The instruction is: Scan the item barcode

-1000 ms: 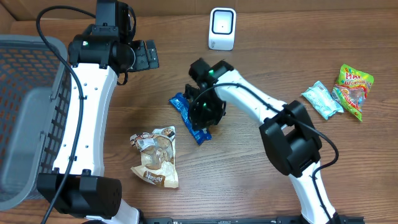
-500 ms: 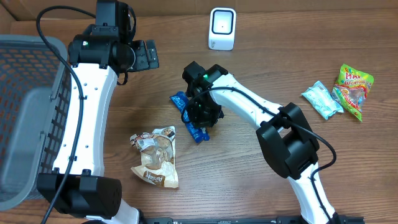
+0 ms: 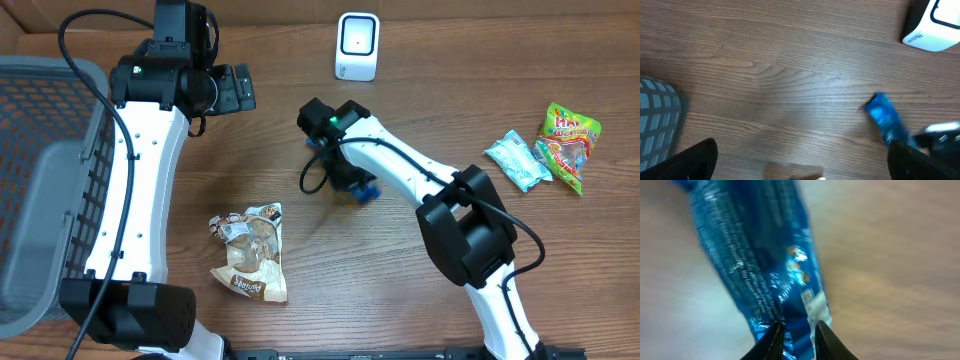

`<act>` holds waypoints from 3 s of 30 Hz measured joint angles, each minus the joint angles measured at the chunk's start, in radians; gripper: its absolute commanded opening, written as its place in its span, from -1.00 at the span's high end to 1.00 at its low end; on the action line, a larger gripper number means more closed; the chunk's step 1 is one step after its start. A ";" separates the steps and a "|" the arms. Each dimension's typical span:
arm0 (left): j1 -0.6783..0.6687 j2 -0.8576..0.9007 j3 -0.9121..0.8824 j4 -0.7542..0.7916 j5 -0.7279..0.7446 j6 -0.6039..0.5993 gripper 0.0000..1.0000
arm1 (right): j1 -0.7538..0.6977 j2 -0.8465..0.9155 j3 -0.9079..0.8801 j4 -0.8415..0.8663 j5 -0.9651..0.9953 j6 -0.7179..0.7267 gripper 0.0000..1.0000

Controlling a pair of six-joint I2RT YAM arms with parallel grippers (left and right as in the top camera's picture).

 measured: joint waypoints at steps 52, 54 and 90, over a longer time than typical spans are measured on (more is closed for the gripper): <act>0.000 0.000 0.000 0.000 0.000 0.000 -1.00 | -0.297 0.104 0.122 -0.105 -0.390 0.077 0.46; 0.000 0.000 0.000 0.000 0.000 0.000 -1.00 | -0.348 0.104 0.153 -0.055 -0.476 0.098 0.43; 0.000 0.000 0.000 0.000 0.000 0.000 -0.99 | -0.102 0.148 0.161 0.298 -0.186 0.785 0.59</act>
